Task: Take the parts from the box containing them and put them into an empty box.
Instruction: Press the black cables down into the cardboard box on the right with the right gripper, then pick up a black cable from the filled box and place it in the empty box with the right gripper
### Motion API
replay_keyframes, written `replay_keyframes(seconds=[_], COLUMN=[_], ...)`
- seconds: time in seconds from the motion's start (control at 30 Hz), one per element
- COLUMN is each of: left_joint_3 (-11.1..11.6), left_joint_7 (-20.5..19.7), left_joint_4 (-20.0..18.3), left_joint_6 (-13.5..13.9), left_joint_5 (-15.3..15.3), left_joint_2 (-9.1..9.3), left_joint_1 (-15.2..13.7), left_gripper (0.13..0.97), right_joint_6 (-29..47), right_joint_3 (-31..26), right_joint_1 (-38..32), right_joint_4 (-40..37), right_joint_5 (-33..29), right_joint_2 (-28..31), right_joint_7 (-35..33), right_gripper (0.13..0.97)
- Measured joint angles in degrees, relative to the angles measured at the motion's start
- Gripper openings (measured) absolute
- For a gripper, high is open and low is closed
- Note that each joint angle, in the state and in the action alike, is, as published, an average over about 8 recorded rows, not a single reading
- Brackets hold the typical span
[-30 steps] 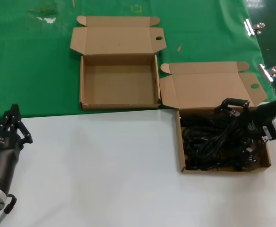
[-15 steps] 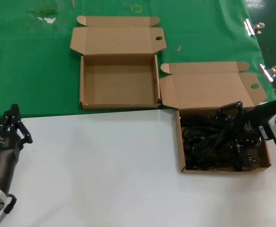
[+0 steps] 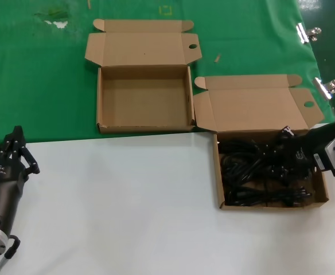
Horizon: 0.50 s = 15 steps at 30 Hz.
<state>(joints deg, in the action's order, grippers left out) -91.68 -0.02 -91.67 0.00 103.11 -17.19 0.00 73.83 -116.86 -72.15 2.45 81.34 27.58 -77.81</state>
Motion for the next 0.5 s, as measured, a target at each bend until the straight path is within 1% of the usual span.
replay_keyframes(seconds=[0.1, 0.13, 0.3, 0.4, 0.5], left_joint_3=[0.0, 0.0, 0.0, 0.0, 0.0], left_joint_7=[0.0, 0.0, 0.0, 0.0, 0.0], left_joint_4=[0.0, 0.0, 0.0, 0.0, 0.0], left_joint_6=[0.0, 0.0, 0.0, 0.0, 0.0], left_joint_5=[0.0, 0.0, 0.0, 0.0, 0.0], left_joint_2=[0.00, 0.00, 0.00, 0.00, 0.00], left_joint_1=[0.0, 0.0, 0.0, 0.0, 0.0], left_gripper=[0.140, 0.140, 0.140, 0.140, 0.140], right_joint_6=[0.2, 0.3, 1.1, 1.7, 2.5], right_joint_3=[0.1, 0.1, 0.3, 0.5, 0.6], right_joint_1=[0.0, 0.0, -0.3, -0.3, 0.2], right_joint_4=[0.2, 0.3, 1.3, 2.9, 6.2], right_joint_5=[0.0, 0.0, 0.1, 0.2, 0.5], right_joint_2=[0.0, 0.1, 0.3, 0.7, 1.5], right_joint_7=[0.3, 0.4, 1.7, 3.5, 7.1], right_gripper=[0.270, 0.270, 0.216, 0.183, 0.179])
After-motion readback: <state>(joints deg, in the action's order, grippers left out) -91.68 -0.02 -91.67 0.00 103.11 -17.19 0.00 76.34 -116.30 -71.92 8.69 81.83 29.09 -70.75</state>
